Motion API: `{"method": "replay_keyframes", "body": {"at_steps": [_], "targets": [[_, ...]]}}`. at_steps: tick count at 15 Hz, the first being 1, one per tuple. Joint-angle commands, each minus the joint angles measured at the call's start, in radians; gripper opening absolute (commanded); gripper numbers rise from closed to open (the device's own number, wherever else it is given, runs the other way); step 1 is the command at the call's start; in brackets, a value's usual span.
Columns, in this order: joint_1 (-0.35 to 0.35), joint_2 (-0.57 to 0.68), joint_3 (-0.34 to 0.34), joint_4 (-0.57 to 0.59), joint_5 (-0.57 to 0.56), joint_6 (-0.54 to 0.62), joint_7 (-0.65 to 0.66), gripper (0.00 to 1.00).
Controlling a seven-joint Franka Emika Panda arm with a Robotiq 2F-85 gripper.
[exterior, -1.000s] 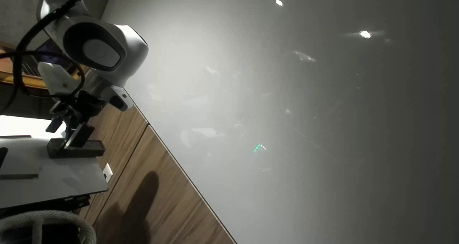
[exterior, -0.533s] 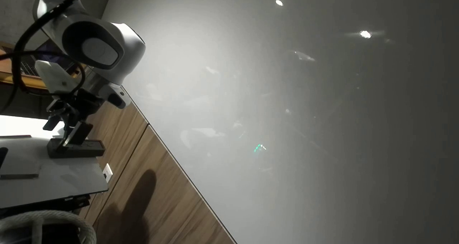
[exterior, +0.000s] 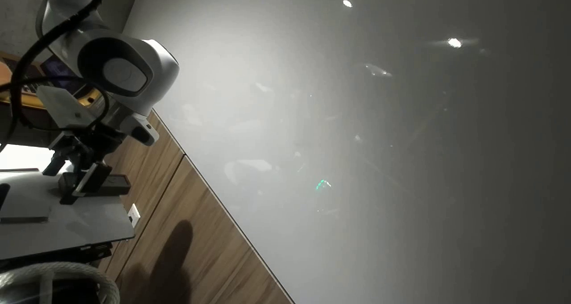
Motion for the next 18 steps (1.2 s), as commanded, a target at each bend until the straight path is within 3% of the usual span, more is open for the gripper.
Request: {"method": "replay_keyframes", "body": {"at_steps": [1, 8, 18], "targets": [[-0.010, 0.042, -0.019, 0.001, -0.030, 0.010, -0.006, 1.00], [-0.006, 0.021, -0.041, 0.005, -0.106, -0.012, 0.015, 1.00], [-0.001, -0.011, -0.032, 0.032, -0.128, -0.006, 0.013, 1.00]]}}
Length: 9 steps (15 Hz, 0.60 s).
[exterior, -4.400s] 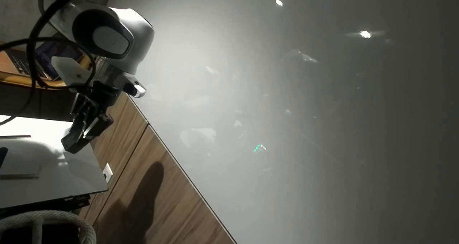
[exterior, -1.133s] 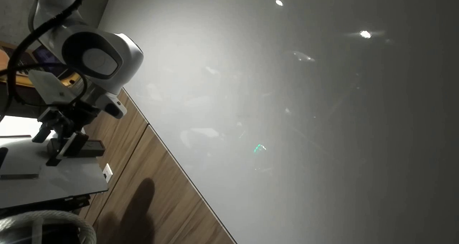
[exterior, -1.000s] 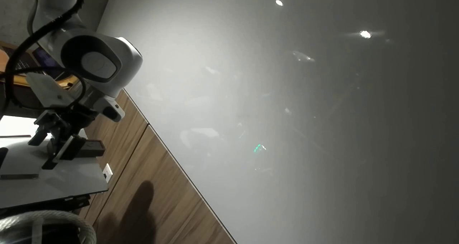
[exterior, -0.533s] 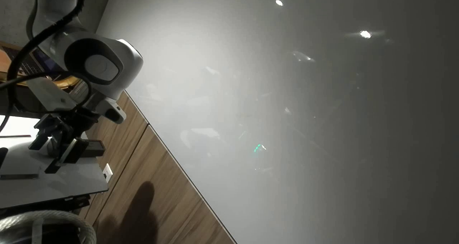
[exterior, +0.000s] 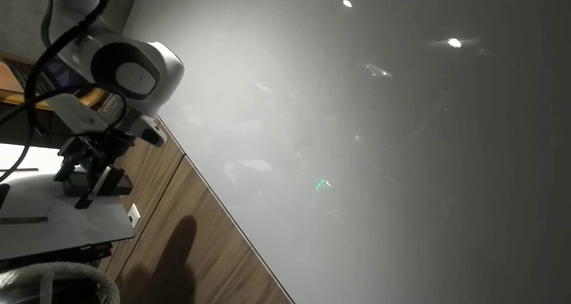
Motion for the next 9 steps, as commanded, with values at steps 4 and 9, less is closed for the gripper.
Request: {"method": "replay_keyframes", "body": {"at_steps": [4, 9], "targets": [[-0.003, -0.032, 0.000, 0.000, -0.029, -0.003, 0.004, 1.00], [-0.002, -0.055, 0.003, -0.003, -0.004, -0.021, -0.014, 1.00]]}}
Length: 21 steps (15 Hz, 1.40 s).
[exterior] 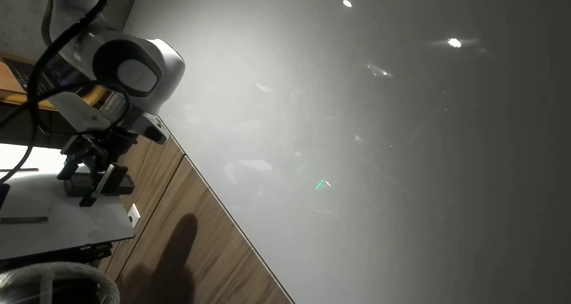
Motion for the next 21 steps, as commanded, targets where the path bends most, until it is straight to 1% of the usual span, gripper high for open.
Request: {"method": "replay_keyframes", "body": {"at_steps": [1, 3, 5, 7, 8, 9, 11, 13, 21], "targets": [[-0.001, -0.071, 0.006, -0.020, 0.026, -0.041, -0.025, 1.00], [0.005, -0.103, 0.014, -0.001, 0.061, -0.088, -0.047, 1.00], [0.015, -0.194, 0.025, -0.027, 0.105, -0.142, -0.066, 1.00], [0.032, -0.267, 0.038, -0.009, 0.159, -0.214, -0.087, 1.00], [0.041, -0.318, 0.044, -0.018, 0.178, -0.241, -0.089, 1.00], [0.020, -0.201, 0.038, 0.003, 0.136, -0.174, -0.063, 1.00], [0.034, -0.274, 0.047, 0.000, 0.158, -0.219, -0.067, 1.00], [0.036, -0.304, 0.050, -0.009, 0.160, -0.230, -0.068, 1.00], [0.036, -0.305, 0.050, -0.015, 0.160, -0.230, -0.068, 1.00]]}}
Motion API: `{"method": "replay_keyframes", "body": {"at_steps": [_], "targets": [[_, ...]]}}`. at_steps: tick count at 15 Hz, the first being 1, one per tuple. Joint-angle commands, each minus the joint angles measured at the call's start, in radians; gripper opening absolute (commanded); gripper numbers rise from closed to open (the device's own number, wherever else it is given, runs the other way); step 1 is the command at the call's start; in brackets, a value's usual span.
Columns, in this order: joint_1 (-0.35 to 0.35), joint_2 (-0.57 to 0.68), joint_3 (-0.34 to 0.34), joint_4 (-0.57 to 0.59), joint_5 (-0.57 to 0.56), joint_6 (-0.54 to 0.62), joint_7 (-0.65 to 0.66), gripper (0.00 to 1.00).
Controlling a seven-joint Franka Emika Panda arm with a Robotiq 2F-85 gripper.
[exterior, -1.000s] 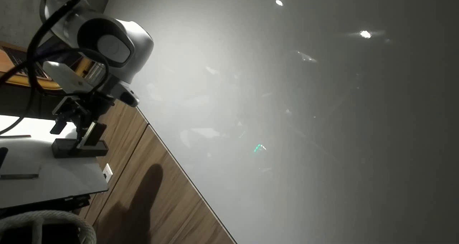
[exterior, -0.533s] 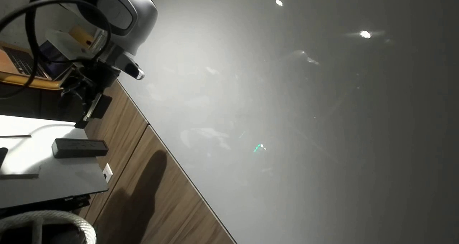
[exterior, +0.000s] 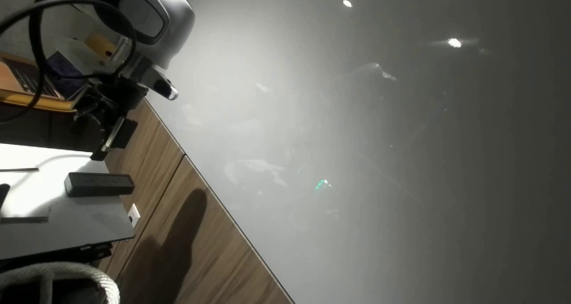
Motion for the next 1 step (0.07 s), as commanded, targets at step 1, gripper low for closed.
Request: {"method": "replay_keyframes", "body": {"at_steps": [1], "targets": [[-0.004, 0.000, 0.005, 0.001, 0.002, -0.002, -0.001, 1.00]]}}
